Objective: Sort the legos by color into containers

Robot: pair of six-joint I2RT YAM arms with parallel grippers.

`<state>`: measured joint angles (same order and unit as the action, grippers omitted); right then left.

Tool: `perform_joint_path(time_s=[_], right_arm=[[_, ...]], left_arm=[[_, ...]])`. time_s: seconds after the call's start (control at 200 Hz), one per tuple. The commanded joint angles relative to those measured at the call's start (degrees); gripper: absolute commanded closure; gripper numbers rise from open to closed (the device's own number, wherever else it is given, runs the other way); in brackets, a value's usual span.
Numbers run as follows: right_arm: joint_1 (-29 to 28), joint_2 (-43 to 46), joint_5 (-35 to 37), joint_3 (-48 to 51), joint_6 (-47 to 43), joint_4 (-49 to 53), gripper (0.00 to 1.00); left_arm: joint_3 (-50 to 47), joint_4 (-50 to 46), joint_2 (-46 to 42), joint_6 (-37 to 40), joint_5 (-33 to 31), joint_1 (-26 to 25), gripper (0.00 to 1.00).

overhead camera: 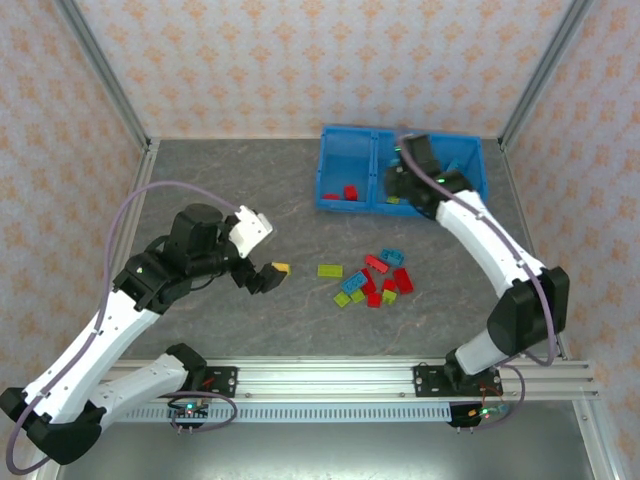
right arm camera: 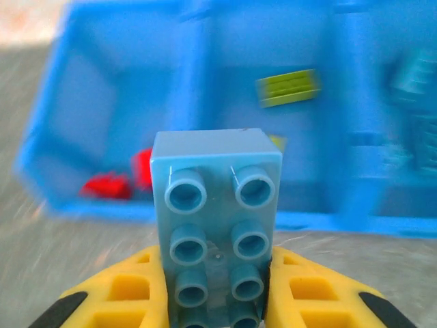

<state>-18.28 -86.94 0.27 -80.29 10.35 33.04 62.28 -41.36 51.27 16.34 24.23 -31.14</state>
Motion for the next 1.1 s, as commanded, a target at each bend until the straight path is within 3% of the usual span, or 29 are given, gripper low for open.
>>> perform_joint_path(time_s=[0.0,0.175,0.33,0.546,0.661,0.771,0.936,1.096], right_arm=[[8.6,-0.6,2.8,2.6,13.9,-5.2,0.75],[18.1,-12.9,0.2,-8.2,19.9,4.7,0.78],[21.1,-24.6,-2.3,-19.4,20.8,12.0,0.73],[21.1,-30.8,-3.5,-30.7,19.7,17.8,0.42],[21.0,-26.9,-6.8,-26.8,20.7,17.0,0.39],[18.6,-17.5,-7.2,-15.5,21.6,15.4,0.38],[10.5,1.3,-3.9,3.2,27.2,13.8,0.35],[2.3,10.5,-3.1,13.4,37.2,17.1,0.35]], left_arm=[[2.6,3.5,0.2,-3.6,-4.1,-0.2,0.0],[2.1,4.1,-0.5,-3.7,-7.6,-0.2,0.0],[1.8,3.5,-0.9,-3.4,-9.3,-0.2,0.0],[0.6,3.5,-2.1,-4.9,-10.0,-0.2,0.0],[0.1,3.6,-2.1,-4.3,-9.0,-0.2,0.0],[-0.1,3.1,-1.8,-2.2,-8.4,-0.2,0.0],[-0.4,4.2,0.0,-0.5,-7.7,-0.2,0.0],[1.2,5.3,4.1,0.9,-5.1,-0.2,0.0]])
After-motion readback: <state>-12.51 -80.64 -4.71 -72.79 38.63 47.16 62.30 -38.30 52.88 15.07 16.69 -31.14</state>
